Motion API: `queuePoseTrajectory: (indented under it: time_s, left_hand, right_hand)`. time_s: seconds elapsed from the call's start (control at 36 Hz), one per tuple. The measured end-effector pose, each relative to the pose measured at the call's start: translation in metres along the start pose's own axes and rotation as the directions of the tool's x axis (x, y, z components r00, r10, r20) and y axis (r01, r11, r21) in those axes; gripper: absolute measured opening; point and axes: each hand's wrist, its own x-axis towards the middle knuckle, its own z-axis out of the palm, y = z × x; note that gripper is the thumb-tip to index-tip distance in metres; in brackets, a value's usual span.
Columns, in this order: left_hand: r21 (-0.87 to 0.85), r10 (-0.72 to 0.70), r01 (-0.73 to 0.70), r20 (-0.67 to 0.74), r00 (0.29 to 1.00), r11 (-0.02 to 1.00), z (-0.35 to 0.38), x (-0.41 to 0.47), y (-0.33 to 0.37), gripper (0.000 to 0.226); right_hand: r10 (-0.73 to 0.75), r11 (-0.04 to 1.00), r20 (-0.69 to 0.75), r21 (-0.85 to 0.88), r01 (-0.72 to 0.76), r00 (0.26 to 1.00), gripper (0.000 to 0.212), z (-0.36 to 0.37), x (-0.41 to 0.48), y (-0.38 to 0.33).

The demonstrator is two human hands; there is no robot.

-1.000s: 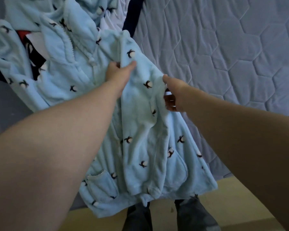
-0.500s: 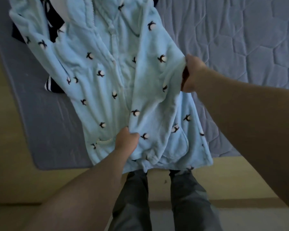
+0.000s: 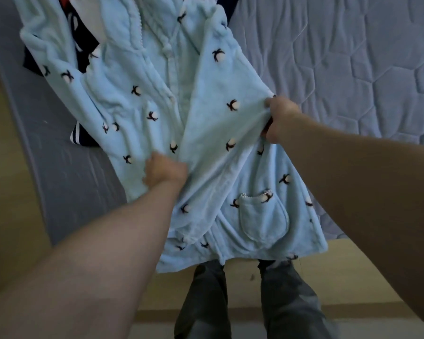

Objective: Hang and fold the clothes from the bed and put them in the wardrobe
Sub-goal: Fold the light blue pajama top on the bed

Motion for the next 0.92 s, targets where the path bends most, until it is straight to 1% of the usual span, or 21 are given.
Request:
queuePoseTrajectory:
  time_s: [0.03,0.08,0.14,0.17,0.22,0.28,0.33,0.36,0.39,0.42,0.47,0.5,0.56,0.58,0.67,0.72,0.78,0.83,0.86,0.89,0.92]
  left_hand:
    - [-0.078,0.114,-0.118,-0.057,0.992,0.99,-0.006,0.006,0.023,0.038]
    - [-0.189,0.327,-0.339,-0.092,0.941,0.922,-0.018,0.016,0.073,0.023]
    - [-0.281,0.458,-0.462,-0.084,0.885,0.841,-0.028,0.024,0.12,0.025]
    - [-0.311,0.491,-0.487,-0.071,0.868,0.816,-0.033,0.028,0.142,0.034]
    - [-0.321,0.51,-0.494,-0.041,0.859,0.808,-0.039,0.037,0.181,0.055]
    - [-0.274,0.49,-0.482,-0.045,0.871,0.832,-0.042,0.046,0.214,0.062]
    - [-0.19,0.45,-0.458,-0.087,0.889,0.868,-0.044,0.054,0.239,0.053]
    - [-0.145,0.445,-0.46,-0.126,0.887,0.876,-0.045,0.057,0.249,0.042]
    - [-0.109,0.455,-0.475,-0.165,0.875,0.873,-0.047,0.058,0.258,0.032]
    - [-0.083,0.478,-0.501,-0.2,0.855,0.861,-0.05,0.057,0.266,0.028]
    - [-0.074,0.526,-0.554,-0.232,0.818,0.829,-0.054,0.053,0.283,0.032]
    - [-0.105,0.543,-0.575,-0.226,0.809,0.812,-0.055,0.05,0.293,0.038]
    - [-0.163,0.566,-0.591,-0.18,0.805,0.79,-0.055,0.043,0.311,0.046]
    - [-0.172,0.574,-0.59,-0.136,0.807,0.789,-0.054,0.041,0.317,0.047]
    - [-0.201,0.56,-0.556,-0.039,0.827,0.807,-0.044,0.044,0.322,0.045]
    - [-0.186,0.576,-0.572,-0.036,0.817,0.799,-0.035,0.048,0.312,0.044]
    - [-0.238,0.593,-0.616,-0.167,0.788,0.751,-0.029,0.046,0.291,0.034]
    - [-0.199,0.615,-0.686,-0.321,0.72,0.7,-0.024,0.035,0.256,0.025]
    - [-0.151,0.621,-0.704,-0.37,0.691,0.694,-0.02,0.03,0.234,0.025]
    - [-0.109,0.614,-0.7,-0.398,0.681,0.706,-0.015,0.025,0.208,0.026]
    - [-0.078,0.592,-0.673,-0.409,0.694,0.736,-0.01,0.021,0.181,0.026]
  right_hand:
    - [-0.01,1.0,0.002,-0.003,0.01,1.0,0.016,0.0,0.001,0.0]
    - [-0.023,1.0,0.009,0.003,0.023,1.0,0.02,-0.001,0.005,0.001]
    - [-0.026,0.999,0.017,0.02,0.025,1.0,0.024,-0.002,0.01,0.002]
    - [-0.025,0.999,0.022,0.032,0.024,0.999,0.027,-0.003,0.013,0.002]
    - [-0.028,0.998,0.031,0.054,0.027,0.999,0.026,-0.004,0.018,0.002]
    - [-0.033,0.997,0.032,0.07,0.031,0.999,0.019,-0.005,0.022,0.002]
    - [-0.028,0.997,0.034,0.079,0.025,0.999,0.023,-0.005,0.026,0.002]
    - [-0.021,0.996,0.033,0.086,0.018,0.999,0.029,-0.006,0.028,0.001]
    - [-0.014,0.995,0.03,0.095,0.011,0.999,0.033,-0.007,0.03,-0.001]
    - [-0.012,0.994,0.03,0.107,0.009,0.999,0.033,-0.008,0.031,-0.003]
    - [-0.018,0.988,0.026,0.151,0.014,0.999,0.024,-0.011,0.033,-0.01]
    - [-0.025,0.983,0.016,0.183,0.022,1.0,0.021,-0.013,0.034,-0.013]
    - [-0.036,0.976,-0.008,0.215,0.037,0.999,0.028,-0.019,0.038,-0.018]
    - [-0.034,0.975,-0.018,0.22,0.037,0.999,0.032,-0.021,0.04,-0.02]
    - [-0.047,0.98,-0.006,0.195,0.047,0.999,0.032,-0.025,0.044,-0.021]
    - [-0.051,0.983,-0.003,0.178,0.051,0.999,0.023,-0.027,0.041,-0.02]
    - [-0.045,0.979,0.006,0.2,0.043,0.999,0.014,-0.028,0.038,-0.018]
    - [-0.051,0.983,0.004,0.178,0.049,0.999,0.014,-0.029,0.031,-0.017]
    - [-0.06,0.985,-0.01,0.16,0.061,0.998,0.015,-0.028,0.029,-0.016]
    - [-0.071,0.988,-0.024,0.137,0.073,0.997,0.015,-0.028,0.025,-0.015]
    - [-0.082,0.991,-0.037,0.105,0.085,0.996,0.015,-0.027,0.022,-0.014]
